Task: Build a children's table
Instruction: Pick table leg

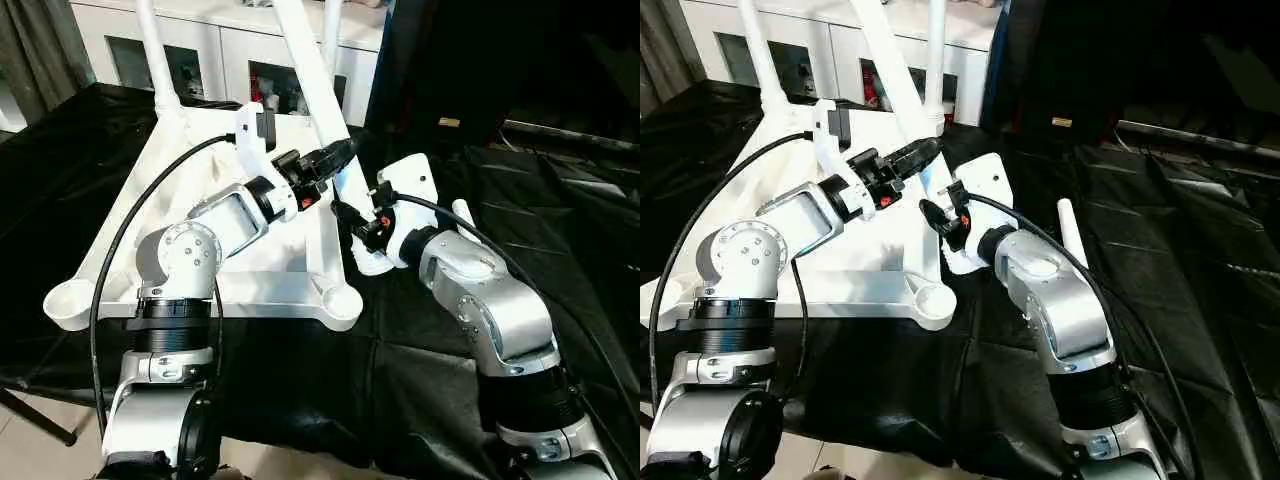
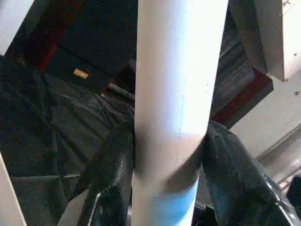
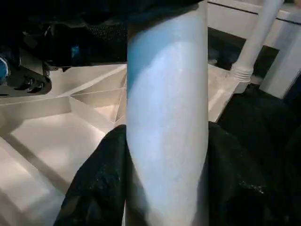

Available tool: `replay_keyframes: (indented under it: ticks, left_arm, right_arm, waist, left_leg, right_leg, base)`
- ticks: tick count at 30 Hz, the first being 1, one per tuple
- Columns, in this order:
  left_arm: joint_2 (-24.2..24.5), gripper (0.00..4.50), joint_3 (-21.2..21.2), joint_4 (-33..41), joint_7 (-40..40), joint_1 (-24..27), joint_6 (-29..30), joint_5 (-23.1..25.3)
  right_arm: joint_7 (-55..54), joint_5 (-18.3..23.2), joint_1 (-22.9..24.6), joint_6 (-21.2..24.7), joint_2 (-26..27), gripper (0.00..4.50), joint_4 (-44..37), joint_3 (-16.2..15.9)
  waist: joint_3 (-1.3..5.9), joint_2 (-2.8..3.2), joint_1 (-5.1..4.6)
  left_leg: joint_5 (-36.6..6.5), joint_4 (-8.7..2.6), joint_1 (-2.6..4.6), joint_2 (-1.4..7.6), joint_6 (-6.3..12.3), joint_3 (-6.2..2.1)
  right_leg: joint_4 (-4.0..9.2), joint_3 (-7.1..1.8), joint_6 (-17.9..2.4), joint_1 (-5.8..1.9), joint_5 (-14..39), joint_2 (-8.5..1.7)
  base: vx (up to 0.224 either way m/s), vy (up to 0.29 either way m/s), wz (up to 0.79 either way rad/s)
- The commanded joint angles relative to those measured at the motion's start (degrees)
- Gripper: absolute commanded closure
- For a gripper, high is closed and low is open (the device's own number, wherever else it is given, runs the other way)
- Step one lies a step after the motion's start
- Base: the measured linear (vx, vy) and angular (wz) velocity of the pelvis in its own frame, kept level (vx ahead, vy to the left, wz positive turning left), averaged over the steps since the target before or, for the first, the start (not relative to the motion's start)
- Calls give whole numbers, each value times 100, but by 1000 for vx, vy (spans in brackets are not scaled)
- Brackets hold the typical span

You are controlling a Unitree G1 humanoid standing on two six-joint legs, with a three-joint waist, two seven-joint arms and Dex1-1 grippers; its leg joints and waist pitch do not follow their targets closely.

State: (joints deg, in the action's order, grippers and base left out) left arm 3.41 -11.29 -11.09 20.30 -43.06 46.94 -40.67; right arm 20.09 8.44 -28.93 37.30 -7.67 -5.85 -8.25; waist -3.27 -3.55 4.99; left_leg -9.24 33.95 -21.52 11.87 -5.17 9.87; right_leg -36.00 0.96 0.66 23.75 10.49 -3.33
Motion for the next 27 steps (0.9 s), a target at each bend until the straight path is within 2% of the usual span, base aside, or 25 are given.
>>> replay_keyframes:
  ticks: [1, 4, 8, 11, 15, 17, 22, 23, 24, 27]
  left_arm:
    - [59, 261, 210, 67, 288, -62, -112, 69]
    - [274, 262, 282, -13, 659, -108, -177, 153]
    - [731, 263, 490, -79, 1376, -171, -158, 185]
    - [924, 263, 563, -134, 1703, -211, -145, 184]
    - [1282, 263, 725, 32, 2586, -220, -83, 25]
    - [1446, 263, 828, 214, 3044, -171, -106, -61]
    - [1349, 263, 624, 349, 3199, -174, 10, -446]
    - [1317, 263, 578, 378, 3208, -176, 43, -520]
    - [1307, 263, 562, 394, 3247, -174, 56, -553]
    - [1324, 263, 576, 377, 3341, -173, 46, -544]
  right_arm:
    - [219, 301, -23, 34, 51, 194, 7, 165]
    - [521, 725, -79, 213, 2, 175, -75, 425]
    - [1202, 1342, -191, 596, -393, 150, -164, 767]
    - [1590, 1614, -188, 808, -612, 150, -236, 845]
    - [2147, 1858, -110, 1090, -1032, 150, -310, 738]
    - [2391, 1883, -25, 1187, -1256, 150, -363, 536]
    - [2490, 1883, 77, 1212, -1347, 150, -381, 319]
    - [2477, 1843, 83, 1187, -1340, 179, -361, 283]
    - [2464, 1831, 87, 1184, -1338, 186, -345, 261]
    - [2461, 1826, 90, 1175, -1334, 198, -326, 238]
  waist:
    - [379, 42, -20]
    - [383, 46, -17]
    - [382, 60, -6]
    - [381, 59, 4]
    - [388, 51, 14]
    - [390, 62, 28]
    - [376, 54, 20]
    - [370, 51, 18]
    - [373, 27, 16]
    - [374, 41, 18]
  left_leg:
    - [-1324, -378, 73, 10, -321, 7]
    - [-1368, -381, 83, 15, -252, 5]
    - [-1246, -382, 88, 22, -245, 12]
    - [-1233, -380, 90, 17, -234, 16]
    - [-1113, -375, 81, 23, -237, 26]
    - [-1132, -375, 91, 34, -237, 22]
    - [-1240, -373, 85, 39, -291, 26]
    - [-1297, -375, 89, 38, -295, 26]
    - [-1305, -372, 82, 38, -296, 27]
    - [-1299, -377, 82, 40, -292, 19]
  right_leg:
    - [471, -150, -513, -278, 1287, -249]
    - [471, -151, -514, -272, 1309, -247]
    - [440, -152, -629, -283, 1052, -241]
    - [450, -149, -693, -296, 1087, -251]
    - [439, -150, -812, -310, 1074, -270]
    - [435, -149, -824, -306, 1149, -275]
    - [442, -145, -931, -292, 1296, -289]
    - [455, -144, -920, -284, 1397, -288]
    - [462, -145, -889, -288, 1455, -288]
    - [465, -146, -800, -283, 1546, -286]
  base:
    - [0, 0, 0]
    - [0, 0, 0]
    - [0, 0, 0]
    - [0, 0, 0]
    - [0, 0, 0]
    - [0, 0, 0]
    - [0, 0, 0]
    - [0, 0, 0]
    - [0, 0, 0]
    - [0, 0, 0]
